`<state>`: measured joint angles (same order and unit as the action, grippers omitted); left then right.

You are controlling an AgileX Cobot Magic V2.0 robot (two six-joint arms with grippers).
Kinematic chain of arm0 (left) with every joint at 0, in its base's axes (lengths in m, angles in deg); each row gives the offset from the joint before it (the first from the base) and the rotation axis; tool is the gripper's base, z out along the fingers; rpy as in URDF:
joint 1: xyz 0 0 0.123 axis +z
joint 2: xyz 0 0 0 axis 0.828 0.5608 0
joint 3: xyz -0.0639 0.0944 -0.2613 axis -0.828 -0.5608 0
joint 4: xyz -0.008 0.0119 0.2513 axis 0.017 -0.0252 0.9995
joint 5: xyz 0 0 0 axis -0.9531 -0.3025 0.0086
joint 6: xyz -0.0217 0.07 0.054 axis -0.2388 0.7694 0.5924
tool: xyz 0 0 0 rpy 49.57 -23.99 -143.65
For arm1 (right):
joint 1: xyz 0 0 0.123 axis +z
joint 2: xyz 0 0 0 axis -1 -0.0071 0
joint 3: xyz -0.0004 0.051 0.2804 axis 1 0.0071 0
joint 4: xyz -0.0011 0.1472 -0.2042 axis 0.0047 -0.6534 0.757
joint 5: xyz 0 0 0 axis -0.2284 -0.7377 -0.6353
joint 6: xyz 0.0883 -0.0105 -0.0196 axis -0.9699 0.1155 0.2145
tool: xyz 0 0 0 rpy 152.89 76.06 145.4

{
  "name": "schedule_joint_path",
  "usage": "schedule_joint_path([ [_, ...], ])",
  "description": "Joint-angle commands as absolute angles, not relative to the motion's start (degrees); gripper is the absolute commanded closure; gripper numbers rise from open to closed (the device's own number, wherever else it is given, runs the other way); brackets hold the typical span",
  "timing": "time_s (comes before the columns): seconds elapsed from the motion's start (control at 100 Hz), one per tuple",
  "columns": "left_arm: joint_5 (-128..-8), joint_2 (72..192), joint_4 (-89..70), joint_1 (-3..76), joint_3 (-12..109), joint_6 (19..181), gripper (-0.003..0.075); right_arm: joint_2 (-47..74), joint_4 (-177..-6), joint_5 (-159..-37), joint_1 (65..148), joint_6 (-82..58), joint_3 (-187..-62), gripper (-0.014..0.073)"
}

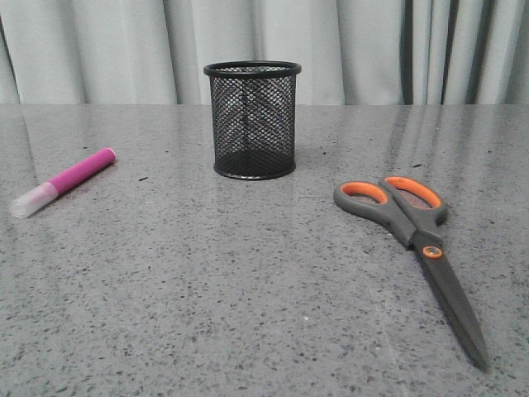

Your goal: Put pen and scissors into bin

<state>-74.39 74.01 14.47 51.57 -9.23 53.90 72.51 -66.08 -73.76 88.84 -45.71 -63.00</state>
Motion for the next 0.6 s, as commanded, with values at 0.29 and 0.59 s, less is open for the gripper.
schedule_joint_path([
  [0.29,-59.5,72.2,0.4,51.6,-10.7,53.9,0.074,73.8,-79.0,-73.8,88.5,-50.8,-62.6,0.0666],
  [0.59,-57.6,72.2,-28.6,51.6,-10.6,53.9,0.074,73.8,-84.1,-73.8,88.5,-50.8,-64.0,0.0666],
])
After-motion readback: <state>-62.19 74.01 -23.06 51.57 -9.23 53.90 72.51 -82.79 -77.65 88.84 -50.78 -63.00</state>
